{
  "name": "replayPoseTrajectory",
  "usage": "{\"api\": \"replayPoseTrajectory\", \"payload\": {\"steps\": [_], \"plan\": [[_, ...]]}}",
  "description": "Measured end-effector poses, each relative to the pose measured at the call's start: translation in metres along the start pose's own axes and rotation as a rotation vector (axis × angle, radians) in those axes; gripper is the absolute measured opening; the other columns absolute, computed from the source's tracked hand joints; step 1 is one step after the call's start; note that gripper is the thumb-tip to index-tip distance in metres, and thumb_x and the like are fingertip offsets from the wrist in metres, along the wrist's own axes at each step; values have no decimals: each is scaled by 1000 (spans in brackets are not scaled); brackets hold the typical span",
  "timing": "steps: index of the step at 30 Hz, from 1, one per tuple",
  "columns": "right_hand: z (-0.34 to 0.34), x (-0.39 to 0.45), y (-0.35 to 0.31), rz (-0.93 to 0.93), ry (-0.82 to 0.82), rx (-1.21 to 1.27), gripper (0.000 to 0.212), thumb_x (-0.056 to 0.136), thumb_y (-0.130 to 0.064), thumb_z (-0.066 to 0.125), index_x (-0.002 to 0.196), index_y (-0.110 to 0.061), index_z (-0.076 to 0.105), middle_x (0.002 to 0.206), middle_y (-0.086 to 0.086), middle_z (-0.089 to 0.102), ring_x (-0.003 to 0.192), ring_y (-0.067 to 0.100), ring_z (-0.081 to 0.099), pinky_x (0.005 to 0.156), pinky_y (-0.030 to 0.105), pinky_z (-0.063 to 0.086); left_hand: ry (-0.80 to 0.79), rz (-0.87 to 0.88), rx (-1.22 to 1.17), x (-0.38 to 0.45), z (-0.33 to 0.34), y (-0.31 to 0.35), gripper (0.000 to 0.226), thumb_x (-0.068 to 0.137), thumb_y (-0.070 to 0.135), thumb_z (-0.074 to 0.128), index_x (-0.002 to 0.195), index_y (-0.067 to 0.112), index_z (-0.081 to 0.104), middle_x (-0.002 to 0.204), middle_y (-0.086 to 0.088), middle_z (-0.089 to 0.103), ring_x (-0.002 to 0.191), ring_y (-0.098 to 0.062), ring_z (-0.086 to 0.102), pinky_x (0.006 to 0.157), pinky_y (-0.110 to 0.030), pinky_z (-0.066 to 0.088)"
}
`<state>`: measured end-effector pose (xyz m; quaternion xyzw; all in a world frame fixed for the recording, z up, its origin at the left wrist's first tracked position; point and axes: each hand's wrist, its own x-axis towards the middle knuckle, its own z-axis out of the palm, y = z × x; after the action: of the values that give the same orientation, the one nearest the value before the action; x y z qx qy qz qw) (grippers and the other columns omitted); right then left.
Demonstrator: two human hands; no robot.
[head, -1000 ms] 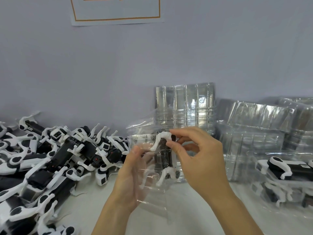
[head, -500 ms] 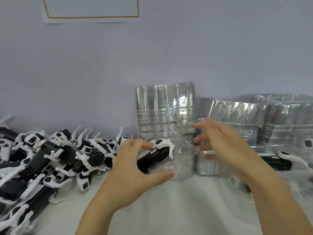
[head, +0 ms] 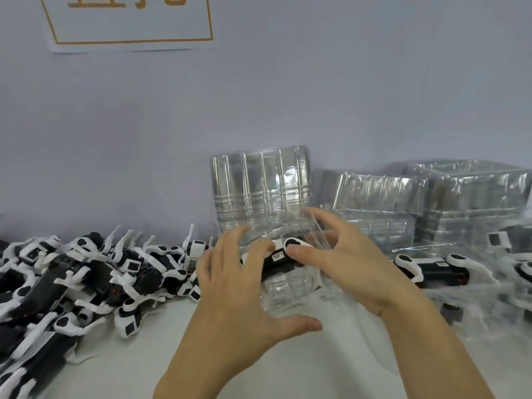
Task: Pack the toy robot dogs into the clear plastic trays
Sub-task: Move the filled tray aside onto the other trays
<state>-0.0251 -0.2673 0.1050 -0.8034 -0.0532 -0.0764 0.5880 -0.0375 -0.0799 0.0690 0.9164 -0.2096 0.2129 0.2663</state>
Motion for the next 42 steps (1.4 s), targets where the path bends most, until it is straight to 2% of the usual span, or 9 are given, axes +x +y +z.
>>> {"api": "replayPoseTrajectory", "payload": {"steps": [3, 6, 12, 19, 24, 29, 34, 39, 42], "plan": [[-5, 1, -2, -33, 50, 41, 72, 78, -37, 84, 135, -58, 47, 121, -13, 62, 110, 6, 62, 73, 22, 50, 84, -58, -237, 2, -7, -4, 93, 54, 102, 47, 135, 60, 27, 154, 28, 15, 149, -5, 8, 121, -45, 17], [-15, 0, -3, -38, 94, 92, 70, 76, -38, 85, 132, -60, 48, 118, -16, 65, 106, 4, 65, 71, 24, 50, 325, -274, -477, 6, -11, -10, 81, 68, 88, 56, 135, 46, 39, 140, 26, 40, 131, 0, 38, 108, -36, 35], [-25, -1, -3, 16, 54, 162, 68, 73, -40, 86, 131, -57, 53, 123, -7, 68, 115, 11, 64, 102, 47, 48, 34, -587, -1228, 10, -6, -11, 49, 69, 46, 73, 112, 22, 65, 102, -4, 77, 94, -31, 75, 69, -36, 52], [-43, -11, -3, 72, 83, 37, 70, 76, -44, 84, 136, -52, 50, 115, -16, 60, 99, -4, 58, 69, 17, 40, 58, -653, -1073, 9, 0, -1, 73, 51, 58, 77, 115, 26, 67, 83, 7, 73, 76, -20, 65, 61, -34, 43], [-78, -17, -19, 99, 108, -171, 78, 76, -57, 78, 145, -43, 45, 144, -8, 50, 124, 16, 54, 101, 40, 48, -14, -661, -1052, 20, 5, 29, 50, 79, 54, 70, 118, 24, 64, 105, -3, 74, 81, -26, 66, 59, -32, 42], [-143, -15, -34, 120, 145, -484, 80, 82, -68, 64, 151, -36, 38, 157, -9, 38, 129, 18, 48, 97, 36, 39, -119, -593, -1091, 53, 16, 79, 29, 97, 38, 53, 84, 29, 77, 67, 2, 66, 54, -16, 60, 52, -27, 49], [-190, -7, -33, 253, 81, -525, 88, 74, -69, 63, 148, -26, 44, 150, 1, 47, 101, 17, 58, 84, 36, 51, -219, -611, -1010, 86, 44, 113, 30, 102, 43, 45, 98, 18, 61, 78, -4, 62, 62, -19, 60, 45, -23, 48], [-204, 5, -20, 300, 29, -705, 77, 91, -65, 54, 154, -26, 33, 157, 5, 39, 110, 23, 60, 87, 36, 54, -274, -613, -916, 106, 58, 125, 32, 103, 42, 41, 112, 17, 60, 95, -14, 63, 62, -22, 61, 45, -26, 49], [-205, 9, -20, 325, 23, -670, 75, 93, -56, 59, 154, -21, 35, 159, 0, 34, 118, 20, 55, 92, 33, 51, -322, -574, -848, 110, 62, 135, 26, 104, 39, 37, 98, 23, 57, 106, -19, 68, 60, -23, 63, 41, -23, 47]]}}
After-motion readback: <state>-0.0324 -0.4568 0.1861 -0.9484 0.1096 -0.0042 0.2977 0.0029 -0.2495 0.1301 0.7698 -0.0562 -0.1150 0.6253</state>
